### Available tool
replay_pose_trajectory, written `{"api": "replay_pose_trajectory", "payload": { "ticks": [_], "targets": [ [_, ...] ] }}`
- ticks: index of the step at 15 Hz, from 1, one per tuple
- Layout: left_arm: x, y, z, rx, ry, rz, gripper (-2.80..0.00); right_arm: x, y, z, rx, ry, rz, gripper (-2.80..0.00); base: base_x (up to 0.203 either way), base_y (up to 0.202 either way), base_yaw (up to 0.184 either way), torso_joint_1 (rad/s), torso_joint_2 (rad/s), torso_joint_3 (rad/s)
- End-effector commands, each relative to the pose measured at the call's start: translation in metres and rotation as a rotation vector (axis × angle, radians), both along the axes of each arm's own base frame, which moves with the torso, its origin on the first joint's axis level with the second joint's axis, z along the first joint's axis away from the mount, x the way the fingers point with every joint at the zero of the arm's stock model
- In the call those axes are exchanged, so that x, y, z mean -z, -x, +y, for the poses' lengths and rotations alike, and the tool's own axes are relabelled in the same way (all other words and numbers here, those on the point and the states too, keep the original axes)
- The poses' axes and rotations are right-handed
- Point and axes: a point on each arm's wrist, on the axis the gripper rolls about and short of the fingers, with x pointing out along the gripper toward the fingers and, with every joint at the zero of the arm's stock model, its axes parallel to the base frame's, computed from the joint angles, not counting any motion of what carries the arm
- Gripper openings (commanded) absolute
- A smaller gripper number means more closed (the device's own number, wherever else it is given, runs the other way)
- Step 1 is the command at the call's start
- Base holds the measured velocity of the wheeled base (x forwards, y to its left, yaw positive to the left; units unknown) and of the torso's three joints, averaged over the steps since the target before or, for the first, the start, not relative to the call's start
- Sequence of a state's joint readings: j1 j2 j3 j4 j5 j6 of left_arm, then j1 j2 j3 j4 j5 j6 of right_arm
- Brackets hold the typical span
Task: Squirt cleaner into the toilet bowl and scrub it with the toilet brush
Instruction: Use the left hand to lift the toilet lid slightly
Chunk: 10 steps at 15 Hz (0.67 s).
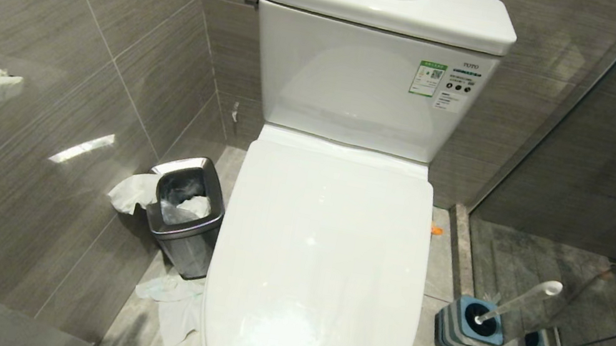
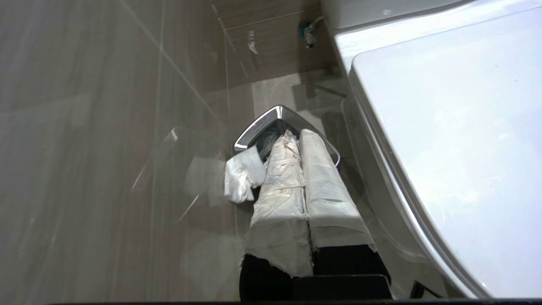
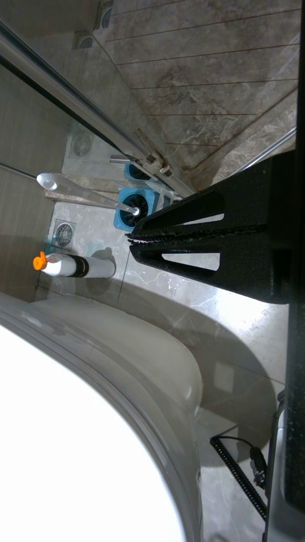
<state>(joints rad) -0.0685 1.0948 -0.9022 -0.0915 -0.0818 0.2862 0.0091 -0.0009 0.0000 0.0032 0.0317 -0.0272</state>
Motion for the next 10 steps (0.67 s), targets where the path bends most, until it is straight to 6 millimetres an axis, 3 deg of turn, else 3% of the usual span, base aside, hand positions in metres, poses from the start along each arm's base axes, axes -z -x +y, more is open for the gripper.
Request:
{"api": "replay_pose_trajectory", "payload": {
  "ticks": [1, 4, 7, 10],
  "targets": [
    [0.007, -0.041, -0.009, 0.027, -0.009, 0.068, -2.8, 0.0, 0.0, 0.0, -0.001, 0.0, 0.001, -2.8, 0.0, 0.0, 0.0, 0.0, 0.0, 0.0],
    [0.006, -0.052, -0.011, 0.036, -0.012, 0.108, -2.8, 0.0, 0.0, 0.0, -0.001, 0.0, 0.001, -2.8, 0.0, 0.0, 0.0, 0.0, 0.0, 0.0],
    [0.018, -0.061, -0.014, 0.052, -0.021, 0.2, -2.8, 0.0, 0.0, 0.0, -0.001, 0.0, 0.001, -2.8, 0.0, 0.0, 0.0, 0.0, 0.0, 0.0],
    [0.03, -0.056, -0.021, 0.09, -0.035, 0.353, -2.8, 0.0, 0.0, 0.0, -0.002, 0.0, 0.001, -2.8, 0.0, 0.0, 0.0, 0.0, 0.0, 0.0]
  ]
}}
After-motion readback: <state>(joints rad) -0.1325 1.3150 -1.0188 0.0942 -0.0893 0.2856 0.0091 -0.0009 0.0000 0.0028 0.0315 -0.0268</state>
